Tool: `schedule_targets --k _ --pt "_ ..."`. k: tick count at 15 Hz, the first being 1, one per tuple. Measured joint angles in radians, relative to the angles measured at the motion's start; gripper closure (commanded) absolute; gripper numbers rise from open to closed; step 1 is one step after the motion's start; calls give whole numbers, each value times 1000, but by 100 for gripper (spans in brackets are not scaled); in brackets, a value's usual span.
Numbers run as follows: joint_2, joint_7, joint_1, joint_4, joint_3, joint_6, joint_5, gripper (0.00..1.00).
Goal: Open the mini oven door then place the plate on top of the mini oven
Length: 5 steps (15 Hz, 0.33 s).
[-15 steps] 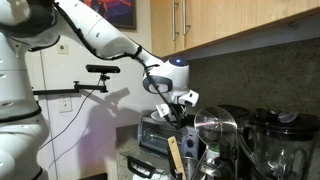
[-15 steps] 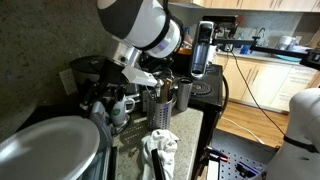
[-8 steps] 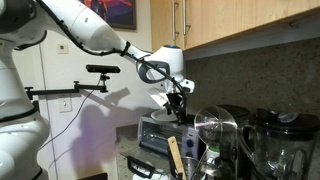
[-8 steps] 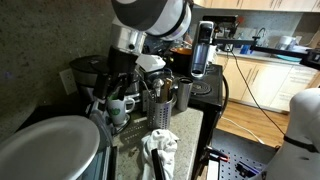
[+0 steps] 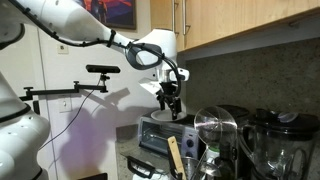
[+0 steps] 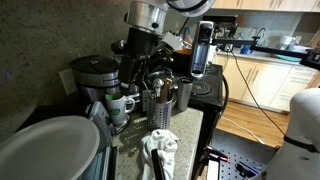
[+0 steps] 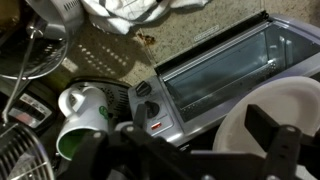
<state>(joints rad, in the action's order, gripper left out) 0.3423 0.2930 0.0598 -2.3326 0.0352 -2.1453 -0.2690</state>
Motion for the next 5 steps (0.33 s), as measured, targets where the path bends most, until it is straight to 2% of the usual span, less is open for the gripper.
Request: schedule_targets --k 5 --pt "25 0 0 -15 14 23 40 0"
